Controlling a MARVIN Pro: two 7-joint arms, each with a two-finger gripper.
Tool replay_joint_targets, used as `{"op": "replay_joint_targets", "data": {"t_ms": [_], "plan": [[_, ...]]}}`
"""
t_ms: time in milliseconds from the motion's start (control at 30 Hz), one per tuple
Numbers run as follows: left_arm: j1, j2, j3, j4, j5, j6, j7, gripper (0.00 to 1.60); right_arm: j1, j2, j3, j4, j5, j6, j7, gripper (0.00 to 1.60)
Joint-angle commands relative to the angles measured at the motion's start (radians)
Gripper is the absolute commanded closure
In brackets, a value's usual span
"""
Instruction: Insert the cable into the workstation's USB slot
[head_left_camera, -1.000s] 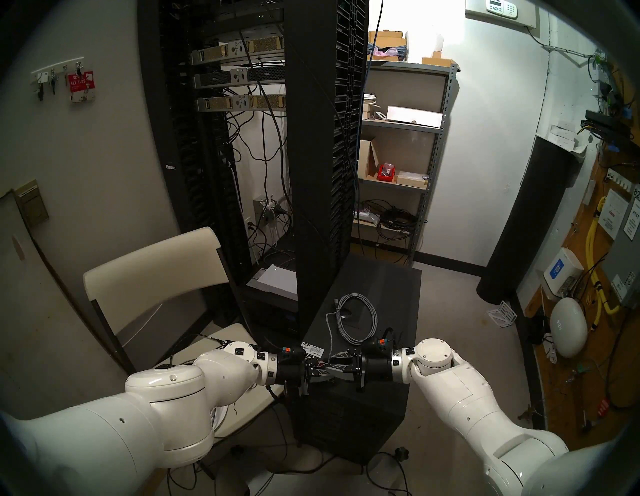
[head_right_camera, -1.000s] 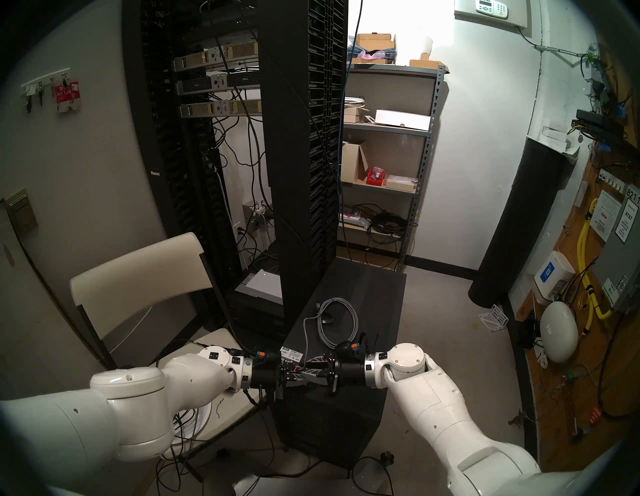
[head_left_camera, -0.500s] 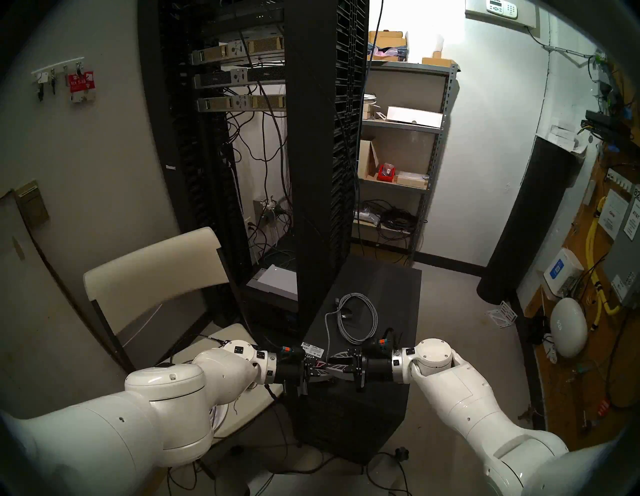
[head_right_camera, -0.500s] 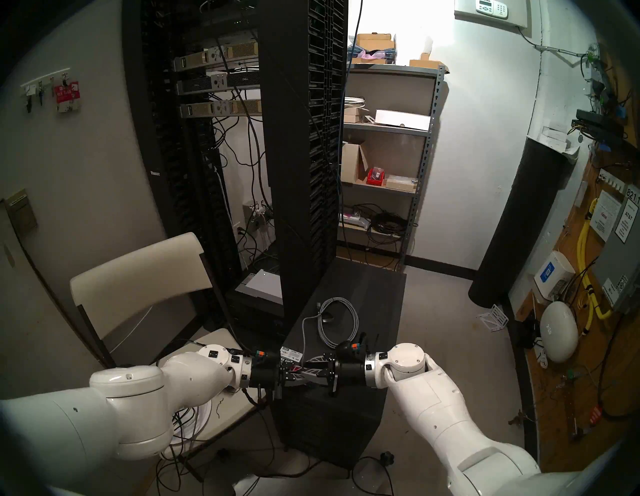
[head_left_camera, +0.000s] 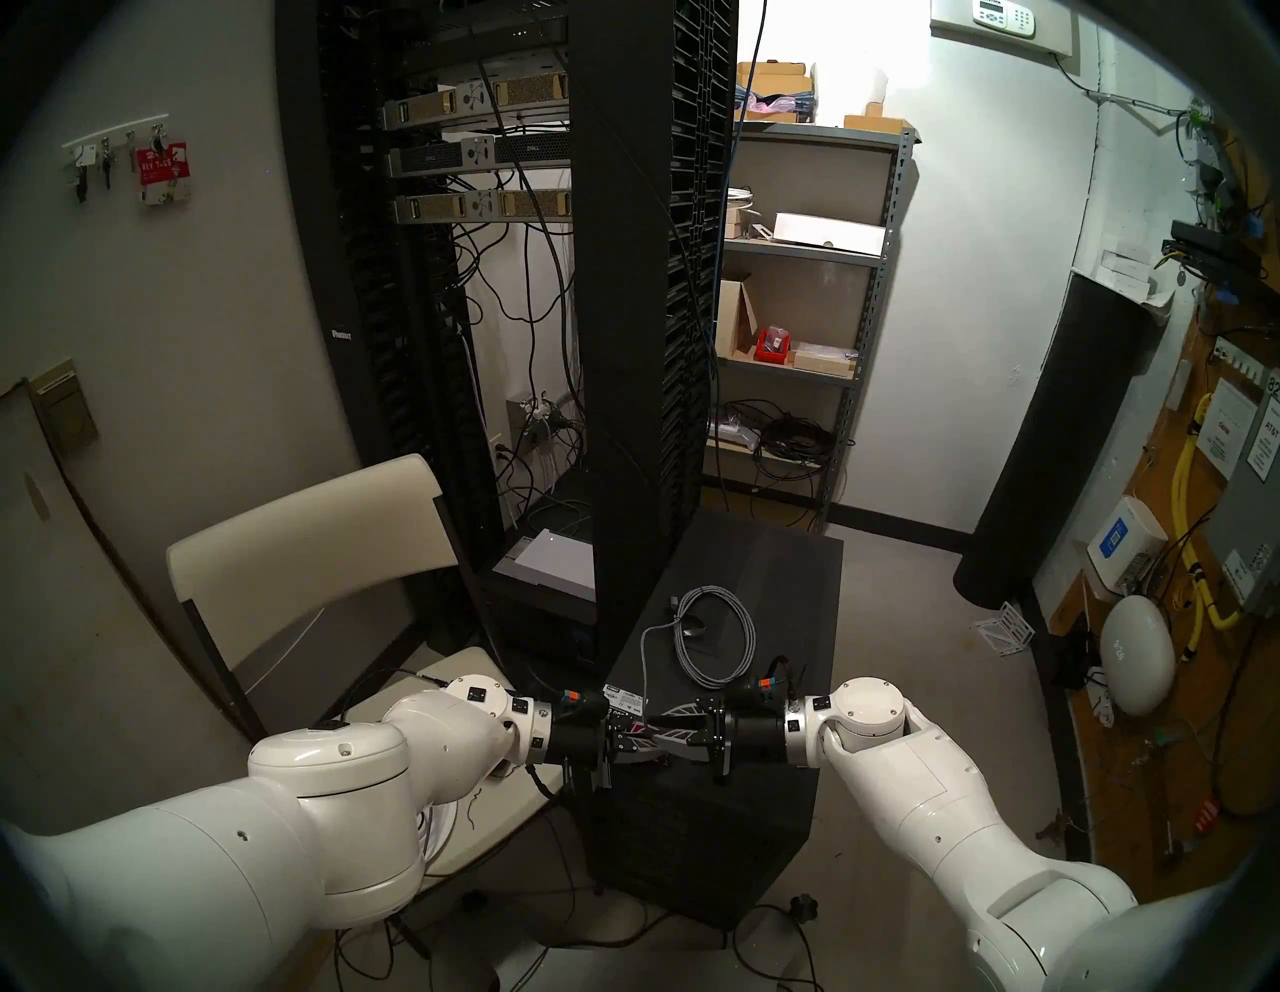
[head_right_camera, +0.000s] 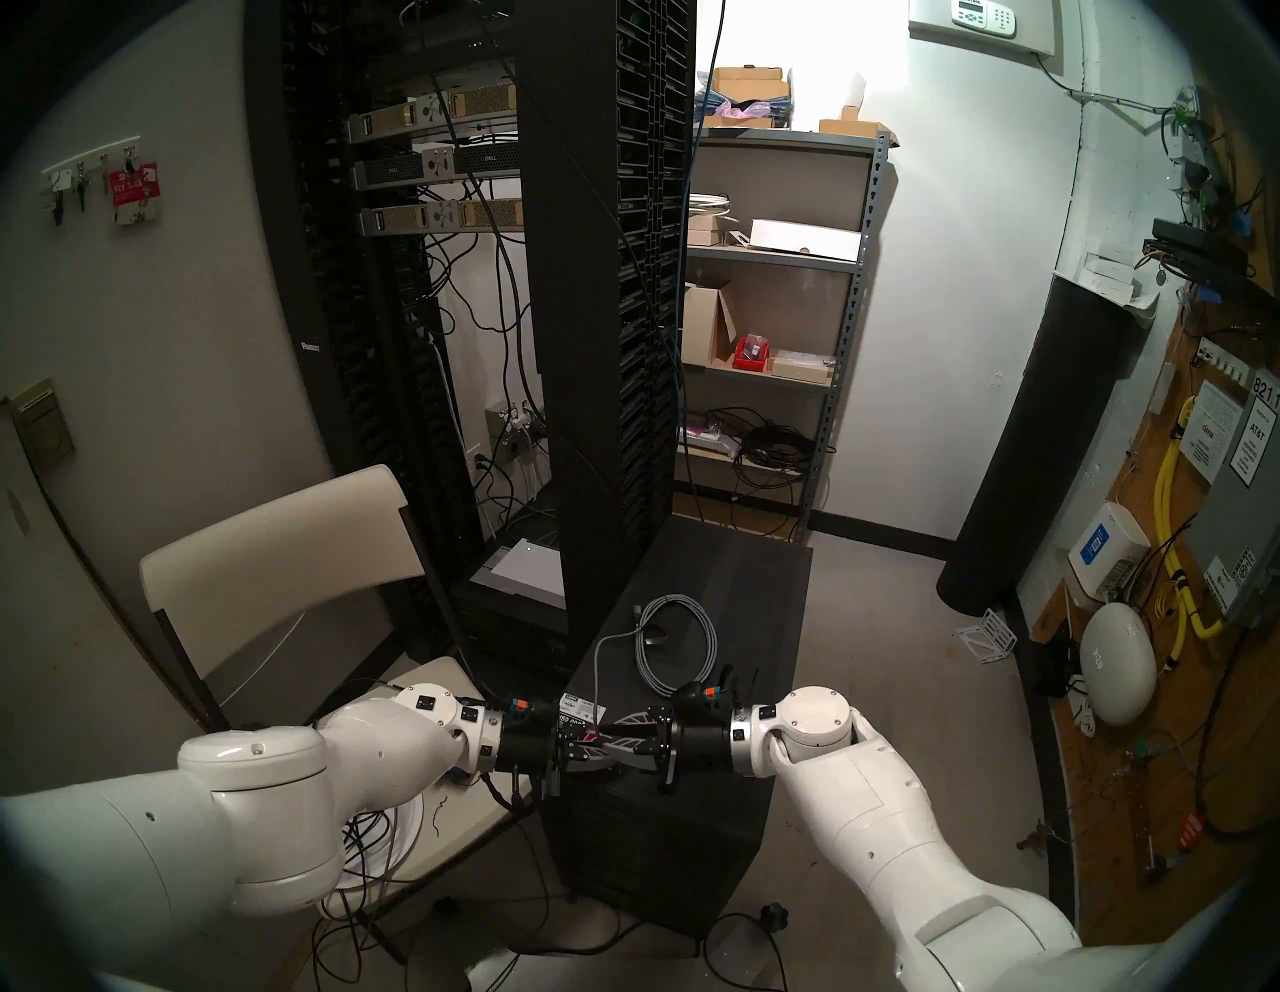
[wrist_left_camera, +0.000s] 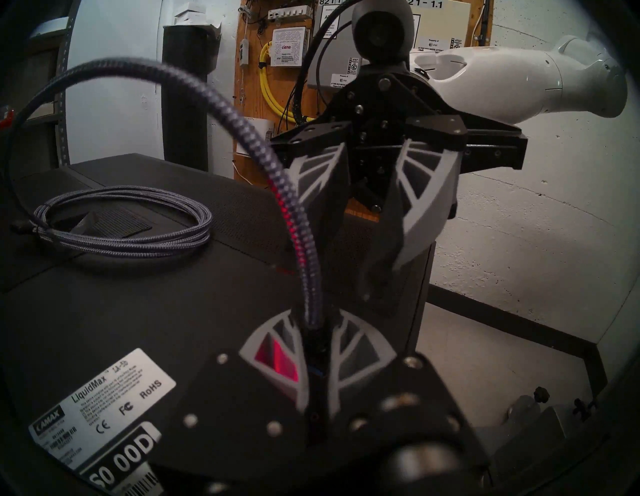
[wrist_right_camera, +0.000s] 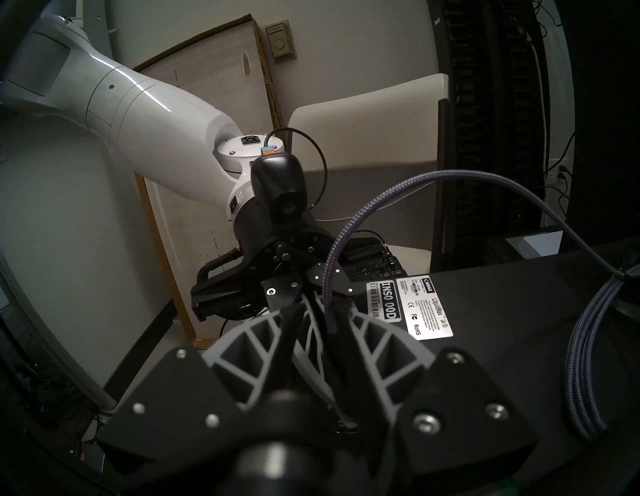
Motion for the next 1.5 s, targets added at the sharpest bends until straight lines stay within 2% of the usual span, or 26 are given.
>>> {"op": "replay_joint_targets", "data": {"t_ms": [0, 333, 533, 667, 800, 967, 1133, 1433, 1467], "plan": [[-0.004, 0.007, 0.000, -0.014, -0.002, -0.002, -0.067, 1.60, 0.007, -0.006, 0.002, -0.010, 0.004, -0.002, 0.002, 0.81], [-0.010, 0.007, 0.002, -0.030, 0.003, -0.012, -0.069, 1.60, 0.014, -0.013, 0.003, 0.008, 0.001, -0.002, 0.003, 0.74], [-0.011, 0.008, 0.005, -0.034, 0.009, -0.018, -0.062, 1.60, 0.021, -0.020, 0.001, 0.026, -0.003, -0.006, 0.001, 0.58], [-0.010, 0.010, 0.007, -0.036, 0.011, -0.022, -0.058, 1.60, 0.022, -0.024, 0.003, 0.035, -0.006, -0.008, -0.004, 0.57], [-0.009, 0.014, 0.009, -0.042, 0.011, -0.024, -0.056, 1.60, 0.028, -0.029, 0.004, 0.045, -0.009, -0.014, -0.006, 0.67], [-0.008, 0.018, 0.021, -0.050, 0.019, -0.033, -0.048, 1.60, 0.045, -0.039, 0.002, 0.067, -0.014, -0.029, -0.010, 0.69], [-0.007, 0.020, 0.035, -0.053, 0.027, -0.044, -0.036, 1.60, 0.049, -0.043, 0.004, 0.074, -0.016, -0.035, -0.013, 0.81], [-0.007, 0.026, 0.046, -0.065, 0.031, -0.051, -0.028, 1.60, 0.066, -0.050, 0.002, 0.095, -0.018, -0.048, -0.012, 0.85], [-0.007, 0.026, 0.046, -0.066, 0.031, -0.051, -0.027, 1.60, 0.066, -0.051, 0.002, 0.096, -0.019, -0.049, -0.012, 0.98]]}}
